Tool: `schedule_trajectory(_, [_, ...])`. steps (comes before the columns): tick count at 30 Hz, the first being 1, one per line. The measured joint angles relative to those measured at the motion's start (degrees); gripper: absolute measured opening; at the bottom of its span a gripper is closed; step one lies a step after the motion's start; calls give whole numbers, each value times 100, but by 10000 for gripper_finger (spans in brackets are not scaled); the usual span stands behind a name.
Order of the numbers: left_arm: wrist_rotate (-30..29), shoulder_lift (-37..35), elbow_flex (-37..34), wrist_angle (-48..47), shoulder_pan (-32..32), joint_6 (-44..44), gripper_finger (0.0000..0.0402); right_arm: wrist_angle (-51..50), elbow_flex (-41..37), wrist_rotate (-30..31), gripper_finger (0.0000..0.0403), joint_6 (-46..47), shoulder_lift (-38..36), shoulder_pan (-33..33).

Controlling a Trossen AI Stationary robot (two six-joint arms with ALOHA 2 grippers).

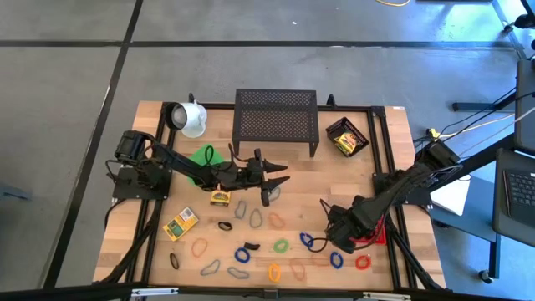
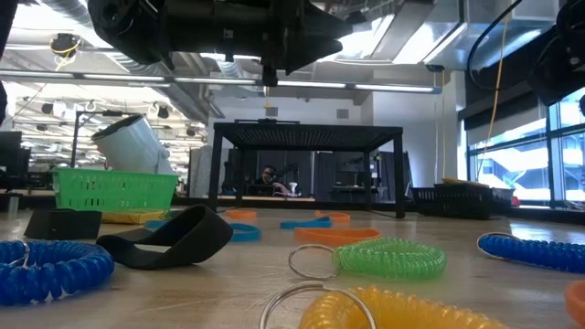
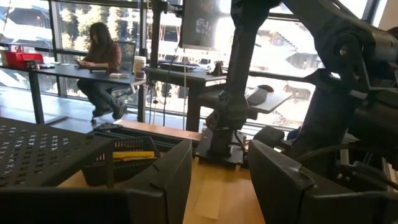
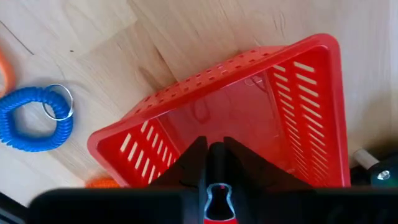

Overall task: Pick & Place Office Desk Supplies
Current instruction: Put the black rubber band into the red bin, then put the blue rubber band into the red bin

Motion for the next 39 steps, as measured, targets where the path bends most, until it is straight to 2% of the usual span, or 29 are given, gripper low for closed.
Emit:
schedule_trajectory(5, [154,0,0,-2,1,1,152,0,0,-9,93,-2,0,0])
schedule_trajectory(10, [972,0,0,-62,82,-69,152,0,0,-15,136,-4,-2,0])
schedule_trajectory(13, [1296,-80,30,-543,171,-149,152,-4,0,-216,162,-145,-2,-7])
schedule_trajectory(17, [1327,-188,539,-2489,227,-150,152,-52,0,-424,184,-434,-2,-6])
schedule_trajectory(20, [1255,-190,1175,-4355,207,-150,152,-160,2,-558,187,-686,-4,-7])
schedule_trajectory(23, [987,-195,1709,-5736,130,-151,152,-318,2,-700,183,-864,-4,-7])
schedule_trajectory(28, [965,-214,1915,-6969,-48,-670,152,-712,2,-1082,171,-929,-7,-7])
schedule_trajectory(33, [1769,-221,1912,-8483,-245,-1503,152,-1030,2,-1296,161,-1167,-7,-7])
schedule_trajectory(39, [2201,-190,1912,-9758,-635,-2167,152,-1034,4,-1296,153,-1315,-7,-7])
